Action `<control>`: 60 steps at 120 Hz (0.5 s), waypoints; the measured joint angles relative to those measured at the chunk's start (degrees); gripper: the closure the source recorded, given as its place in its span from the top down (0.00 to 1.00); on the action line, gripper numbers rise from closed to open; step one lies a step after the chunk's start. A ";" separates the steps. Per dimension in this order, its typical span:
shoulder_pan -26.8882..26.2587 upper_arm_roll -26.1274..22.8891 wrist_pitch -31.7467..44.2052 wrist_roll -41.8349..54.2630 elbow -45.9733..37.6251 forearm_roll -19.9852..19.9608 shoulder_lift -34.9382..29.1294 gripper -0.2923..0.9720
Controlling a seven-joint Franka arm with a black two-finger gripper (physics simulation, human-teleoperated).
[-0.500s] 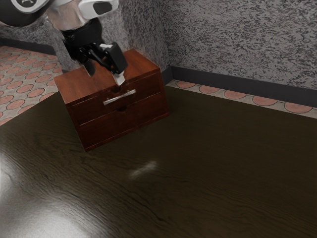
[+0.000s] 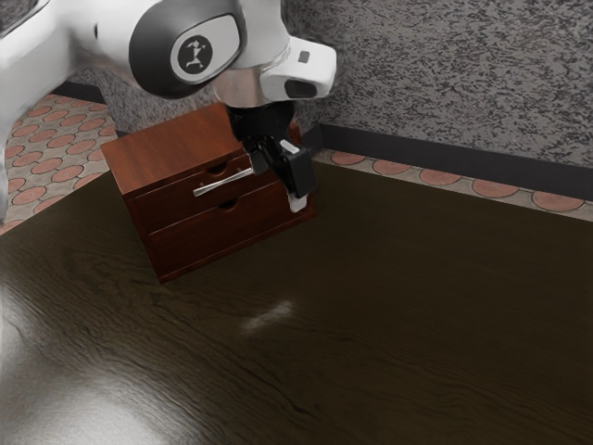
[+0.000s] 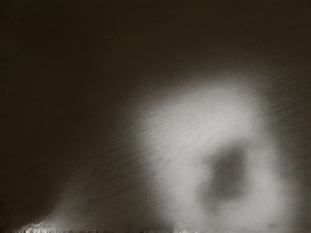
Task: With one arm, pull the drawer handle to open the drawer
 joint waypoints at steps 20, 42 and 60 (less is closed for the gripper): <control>4.29 -2.11 -2.66 6.13 -0.17 -2.02 -0.48 0.77; 3.35 -0.65 -6.61 9.27 2.75 -3.07 -1.85 0.77; 5.58 0.66 -7.56 11.34 2.97 -4.07 -0.76 0.77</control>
